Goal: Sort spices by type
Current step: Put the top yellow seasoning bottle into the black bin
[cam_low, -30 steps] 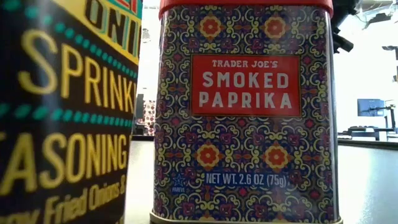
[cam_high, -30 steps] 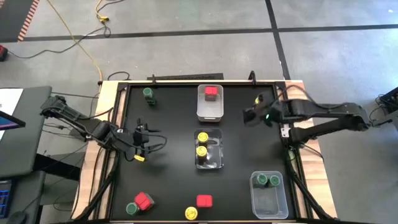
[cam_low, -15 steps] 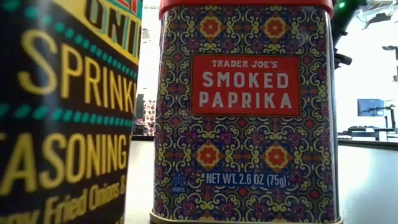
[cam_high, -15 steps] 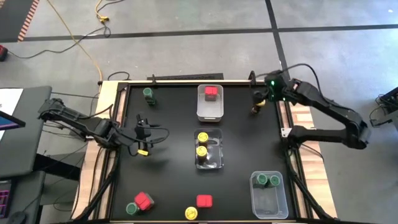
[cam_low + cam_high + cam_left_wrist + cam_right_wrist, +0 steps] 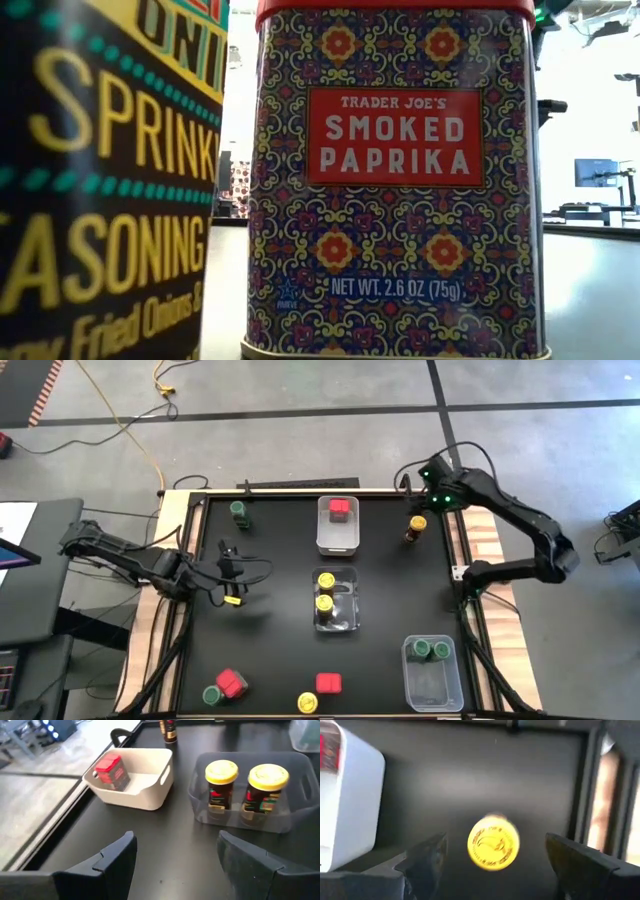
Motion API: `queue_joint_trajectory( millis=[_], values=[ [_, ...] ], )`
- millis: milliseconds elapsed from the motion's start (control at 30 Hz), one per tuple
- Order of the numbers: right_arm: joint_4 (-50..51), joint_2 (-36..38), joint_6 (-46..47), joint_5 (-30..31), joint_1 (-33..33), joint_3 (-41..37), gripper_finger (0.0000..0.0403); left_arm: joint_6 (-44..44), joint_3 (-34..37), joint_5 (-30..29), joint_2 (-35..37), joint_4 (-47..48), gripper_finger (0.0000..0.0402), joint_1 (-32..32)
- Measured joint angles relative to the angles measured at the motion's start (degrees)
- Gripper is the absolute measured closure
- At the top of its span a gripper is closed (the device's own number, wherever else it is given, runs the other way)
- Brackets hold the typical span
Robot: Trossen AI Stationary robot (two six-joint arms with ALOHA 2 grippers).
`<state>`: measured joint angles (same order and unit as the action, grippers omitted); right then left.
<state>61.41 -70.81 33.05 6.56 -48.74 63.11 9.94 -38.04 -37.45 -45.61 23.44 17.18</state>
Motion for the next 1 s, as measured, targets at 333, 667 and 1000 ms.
queue_joint_trajectory(
  millis=[333, 667, 1000],
  values=[
    [1.6, -6.7, 6.6, -2.1, 1.1, 0.0, 0.0042, 1.9, 0.0, 0.0, 6.8, 4.7, 0.0141, -3.4],
    [1.9, -12.9, 9.6, -1.3, 1.1, 0.0, 0.0042, 0.8, 0.0, 0.0, 14.3, 8.6, 0.0141, -3.4],
    [2.5, -16.6, 10.0, -0.9, 1.1, -0.1, 0.0067, 0.3, 0.0, 0.0, 15.3, 12.2, 0.014, -3.4]
  ],
)
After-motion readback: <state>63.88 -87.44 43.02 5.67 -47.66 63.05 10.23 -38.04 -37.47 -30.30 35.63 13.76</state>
